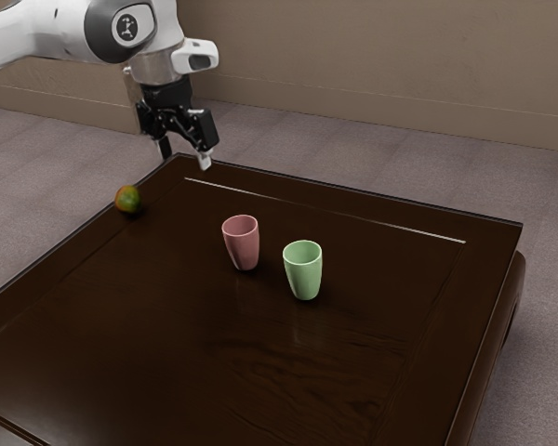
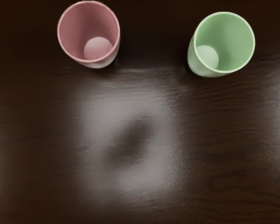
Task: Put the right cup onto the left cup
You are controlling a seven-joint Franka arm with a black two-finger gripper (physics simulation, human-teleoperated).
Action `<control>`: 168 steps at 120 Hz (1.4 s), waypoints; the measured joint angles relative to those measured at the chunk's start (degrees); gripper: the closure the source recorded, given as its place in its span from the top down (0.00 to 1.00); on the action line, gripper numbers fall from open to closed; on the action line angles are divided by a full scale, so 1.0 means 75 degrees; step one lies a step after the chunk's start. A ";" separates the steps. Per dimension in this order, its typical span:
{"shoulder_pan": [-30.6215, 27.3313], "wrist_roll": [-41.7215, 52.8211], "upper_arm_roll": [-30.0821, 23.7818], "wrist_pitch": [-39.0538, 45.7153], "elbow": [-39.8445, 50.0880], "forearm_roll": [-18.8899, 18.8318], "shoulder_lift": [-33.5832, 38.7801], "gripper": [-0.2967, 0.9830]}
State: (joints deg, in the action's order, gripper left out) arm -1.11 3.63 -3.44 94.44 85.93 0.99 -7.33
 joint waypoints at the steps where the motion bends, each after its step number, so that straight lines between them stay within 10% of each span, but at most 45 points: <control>1: 0.0001 0.0003 0.0000 0.0017 -0.0001 -0.0002 0.0000 0.77; 28: -0.0020 0.0052 -0.0074 0.0289 -0.0057 -0.0006 -0.0234 0.77; 102: 0.0477 -0.0273 -0.0534 0.1246 -0.3489 -0.0238 -0.5316 0.77; 168: 0.0615 -0.0435 -0.0558 0.2006 -0.3017 -0.0617 -0.5483 0.25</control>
State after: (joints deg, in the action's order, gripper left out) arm 3.50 0.37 -7.63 109.49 63.30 -3.64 -48.45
